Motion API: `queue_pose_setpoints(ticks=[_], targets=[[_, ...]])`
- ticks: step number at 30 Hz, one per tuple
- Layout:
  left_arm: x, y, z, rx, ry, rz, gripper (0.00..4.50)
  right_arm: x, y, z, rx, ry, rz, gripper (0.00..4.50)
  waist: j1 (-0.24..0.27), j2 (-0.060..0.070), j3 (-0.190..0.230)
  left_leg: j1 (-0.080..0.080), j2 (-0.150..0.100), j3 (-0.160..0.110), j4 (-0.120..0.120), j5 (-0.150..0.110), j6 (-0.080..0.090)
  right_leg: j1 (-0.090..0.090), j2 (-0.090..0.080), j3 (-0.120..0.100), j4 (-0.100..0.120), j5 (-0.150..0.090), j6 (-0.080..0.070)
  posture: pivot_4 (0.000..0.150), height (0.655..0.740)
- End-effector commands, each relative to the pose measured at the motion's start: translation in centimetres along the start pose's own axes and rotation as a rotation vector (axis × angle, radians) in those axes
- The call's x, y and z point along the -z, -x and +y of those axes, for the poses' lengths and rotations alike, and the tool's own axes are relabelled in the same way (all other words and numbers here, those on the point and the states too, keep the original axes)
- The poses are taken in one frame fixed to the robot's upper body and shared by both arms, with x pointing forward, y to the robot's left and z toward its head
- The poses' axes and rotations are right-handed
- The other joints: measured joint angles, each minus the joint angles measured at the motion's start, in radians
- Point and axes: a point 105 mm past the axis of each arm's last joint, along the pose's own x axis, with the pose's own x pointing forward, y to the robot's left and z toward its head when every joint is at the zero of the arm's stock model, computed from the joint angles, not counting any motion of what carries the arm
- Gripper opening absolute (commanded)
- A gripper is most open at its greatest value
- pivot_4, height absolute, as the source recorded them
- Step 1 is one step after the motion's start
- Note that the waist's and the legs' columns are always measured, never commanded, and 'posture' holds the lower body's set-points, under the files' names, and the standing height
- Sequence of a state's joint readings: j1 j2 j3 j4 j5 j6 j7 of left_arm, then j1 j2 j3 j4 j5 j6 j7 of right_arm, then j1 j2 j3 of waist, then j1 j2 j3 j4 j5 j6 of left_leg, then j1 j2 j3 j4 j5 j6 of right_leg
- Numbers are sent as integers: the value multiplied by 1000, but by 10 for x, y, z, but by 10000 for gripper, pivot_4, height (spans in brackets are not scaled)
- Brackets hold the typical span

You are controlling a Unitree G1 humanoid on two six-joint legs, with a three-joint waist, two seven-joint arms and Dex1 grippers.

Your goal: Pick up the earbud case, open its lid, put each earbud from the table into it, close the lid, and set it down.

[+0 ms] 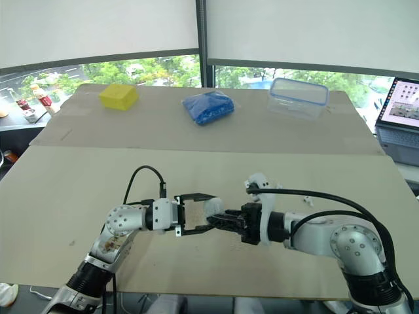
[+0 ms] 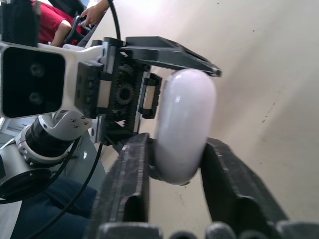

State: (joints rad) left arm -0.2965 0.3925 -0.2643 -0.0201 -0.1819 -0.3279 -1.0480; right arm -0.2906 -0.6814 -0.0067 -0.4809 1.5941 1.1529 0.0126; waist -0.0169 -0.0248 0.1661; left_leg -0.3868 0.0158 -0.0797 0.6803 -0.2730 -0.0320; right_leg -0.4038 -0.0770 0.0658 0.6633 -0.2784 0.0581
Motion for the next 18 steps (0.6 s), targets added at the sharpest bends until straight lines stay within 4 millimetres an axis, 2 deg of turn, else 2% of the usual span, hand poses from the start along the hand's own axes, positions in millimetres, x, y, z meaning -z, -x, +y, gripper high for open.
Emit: queue_pose_setpoints(ticks=[1, 6, 10, 14, 18], targets=[[-8, -3, 0, -3, -35, -41, 25983, -3, 0, 5, -19, 10, -15, 7379, 0, 0, 0, 0, 0, 0, 0, 0, 0, 0, 0, 0, 0, 0, 0, 1500, 6995], [-10, -4, 4, -27, -34, -60, 25983, -1, -1, 5, -16, 22, 1, 7379, 0, 0, 0, 0, 0, 0, 0, 0, 0, 0, 0, 0, 0, 0, 0, 1500, 6995], [-6, -1, 9, -24, -31, -29, 44891, -2, -2, 2, 6, 58, 15, 7378, 0, 0, 0, 0, 0, 0, 0, 0, 0, 0, 0, 0, 0, 0, 0, 1500, 6995], [16, 13, 7, 61, 42, 125, 45000, -1, 1, -4, 65, 203, 87, 7378, -3, 0, 0, 0, 0, 0, 0, 0, 0, 0, 0, 0, 0, 0, 0, 1500, 6995], [31, 31, -2, 205, 246, 290, 45000, -4, 7, -11, 145, 473, 198, 7377, -6, 2, 1, 0, 0, 0, -1, 0, 0, -1, 1, 0, 0, 0, 0, 1500, 6995]])
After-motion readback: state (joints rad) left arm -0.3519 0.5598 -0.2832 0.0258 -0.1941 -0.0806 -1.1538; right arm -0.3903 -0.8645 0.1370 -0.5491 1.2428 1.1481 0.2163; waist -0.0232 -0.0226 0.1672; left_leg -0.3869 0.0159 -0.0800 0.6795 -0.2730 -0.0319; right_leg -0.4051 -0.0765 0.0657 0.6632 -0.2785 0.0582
